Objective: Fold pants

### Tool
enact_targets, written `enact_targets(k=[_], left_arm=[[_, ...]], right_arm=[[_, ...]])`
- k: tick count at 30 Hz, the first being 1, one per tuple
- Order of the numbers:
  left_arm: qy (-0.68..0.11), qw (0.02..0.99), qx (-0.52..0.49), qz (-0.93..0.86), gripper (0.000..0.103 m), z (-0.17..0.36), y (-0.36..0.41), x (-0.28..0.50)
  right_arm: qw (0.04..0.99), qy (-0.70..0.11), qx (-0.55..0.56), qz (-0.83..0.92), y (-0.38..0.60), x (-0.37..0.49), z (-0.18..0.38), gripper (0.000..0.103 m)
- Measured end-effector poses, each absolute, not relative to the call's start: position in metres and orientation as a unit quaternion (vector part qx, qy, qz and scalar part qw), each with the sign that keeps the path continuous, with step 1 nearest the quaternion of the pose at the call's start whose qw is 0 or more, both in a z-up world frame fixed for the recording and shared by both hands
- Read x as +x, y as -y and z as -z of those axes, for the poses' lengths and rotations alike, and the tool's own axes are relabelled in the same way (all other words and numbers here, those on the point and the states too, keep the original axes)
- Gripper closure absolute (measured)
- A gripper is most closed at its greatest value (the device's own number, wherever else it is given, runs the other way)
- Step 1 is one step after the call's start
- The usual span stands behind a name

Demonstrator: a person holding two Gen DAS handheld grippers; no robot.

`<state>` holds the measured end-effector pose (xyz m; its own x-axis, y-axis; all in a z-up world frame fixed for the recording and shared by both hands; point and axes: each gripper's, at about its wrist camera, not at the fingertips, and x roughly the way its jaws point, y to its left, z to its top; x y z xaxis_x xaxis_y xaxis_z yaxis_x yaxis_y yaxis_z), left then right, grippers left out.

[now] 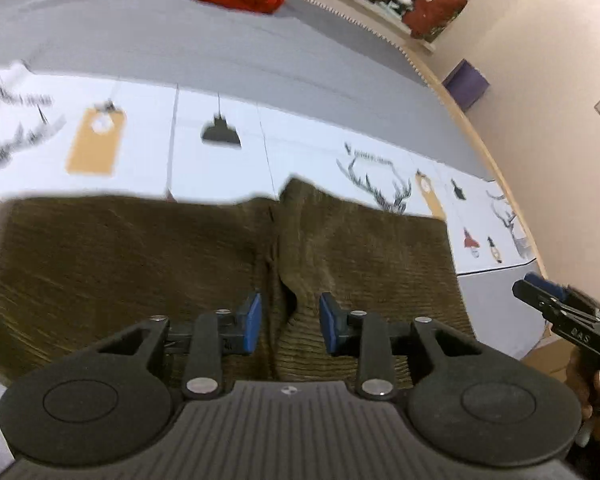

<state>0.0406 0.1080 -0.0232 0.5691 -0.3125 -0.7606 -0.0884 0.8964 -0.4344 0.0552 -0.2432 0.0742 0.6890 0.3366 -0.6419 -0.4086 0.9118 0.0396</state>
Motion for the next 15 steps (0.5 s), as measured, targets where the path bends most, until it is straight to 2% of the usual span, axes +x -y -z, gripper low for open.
enact_targets(k=[3,4,7,10,15], left_arm=[[-0.504,0.841,-0.196,0.031,0.067,0.064,-0.084,0.048],[-0.500,0.846,-0.185,0.026,0.067,0.065,-0.078,0.049],[-0.455,0.875,-0.157,0.055,0.067,0.051,-0.063,0.055],[-0.430,0.881,-0.171,0.093,0.066,0.045,-0.056,0.060],[-0.453,0.873,-0.151,0.095,0.066,0.057,-0.036,0.074]], right_arm=[[0.899,-0.415,0.015,-0.138,0.269,0.068,-0.032,0.046],[0.882,-0.455,0.040,-0.114,0.277,0.074,-0.020,0.050],[0.873,-0.465,0.123,-0.086,0.294,0.082,-0.010,0.052],[0.877,-0.465,0.106,-0.060,0.296,0.087,-0.005,0.051],[0.863,-0.494,0.099,-0.042,0.296,0.093,0.011,0.049]])
